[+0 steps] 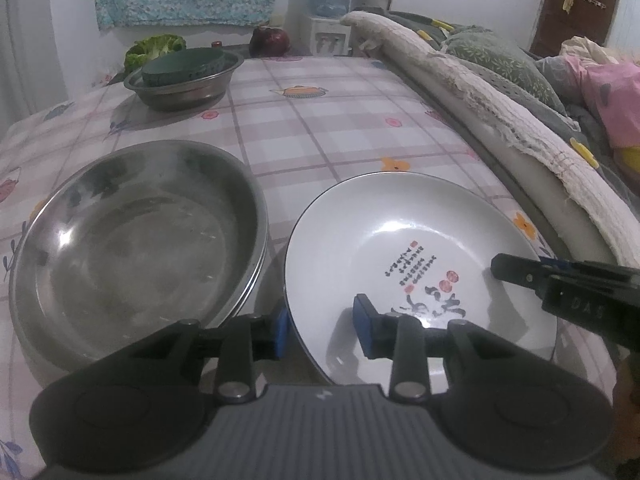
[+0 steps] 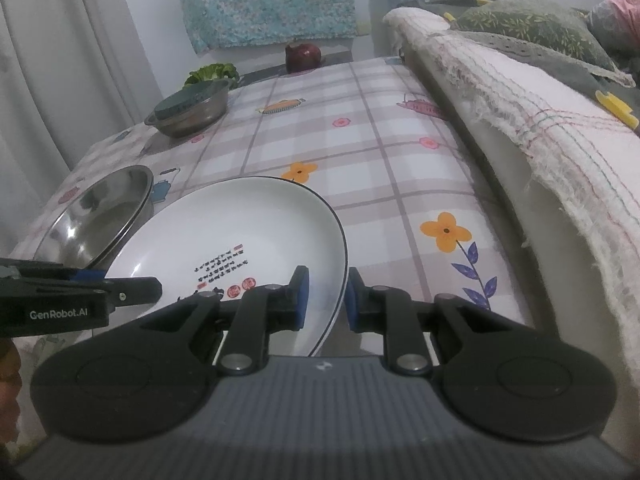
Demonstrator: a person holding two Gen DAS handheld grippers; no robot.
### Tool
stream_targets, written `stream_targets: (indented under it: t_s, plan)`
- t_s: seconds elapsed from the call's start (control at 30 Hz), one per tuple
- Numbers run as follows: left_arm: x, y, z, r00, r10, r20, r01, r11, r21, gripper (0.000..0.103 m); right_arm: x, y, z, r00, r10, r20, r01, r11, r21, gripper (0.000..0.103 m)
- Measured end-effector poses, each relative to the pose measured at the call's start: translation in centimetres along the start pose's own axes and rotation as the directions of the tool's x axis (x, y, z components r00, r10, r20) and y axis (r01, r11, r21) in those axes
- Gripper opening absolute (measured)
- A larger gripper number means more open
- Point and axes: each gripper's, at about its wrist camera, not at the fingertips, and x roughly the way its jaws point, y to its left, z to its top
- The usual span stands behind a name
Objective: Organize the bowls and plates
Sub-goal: 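Lift the white plate with both grippers toward the steel plate stack, then carry the white plate with both grippers over the steel plates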
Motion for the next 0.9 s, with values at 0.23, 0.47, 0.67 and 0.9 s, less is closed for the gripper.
stream_targets:
  t_s: [0.23,0.47,0.67,0.9]
  plan:
    - [-0.5,-0.2,-0.1,1.0,0.02,-0.008,-0.02,1.0,0.008,0.034,0.2,0.3,0.2,1.0,-0.006,-0.003,0.006,1.0,-0.005,0.02]
    - [-0.6,-0.1,-0.2,0.999,0.032,-0.016,-0.032,0.999,0.005,0.034,0.9,0.5,0.7,1.0,0.006,0.006,-0.006,1.0,-0.013,0.02]
    - [-0.4,0.0,-0.1,0.999,0.029,-0.018,-0.029,1.0,0.004,0.037,1.0,0.4,0.6,1.0,0.016,0.013,-0.016,1.0,-0.017,0.02]
    - [-0.3,-0.2,-0.2,0.999,0.034,-0.014,-0.034,0.999,0.003,0.038,1.1,0.4,0.4,1.0,0.024,0.011,-0.024,1.0,-0.013,0.023]
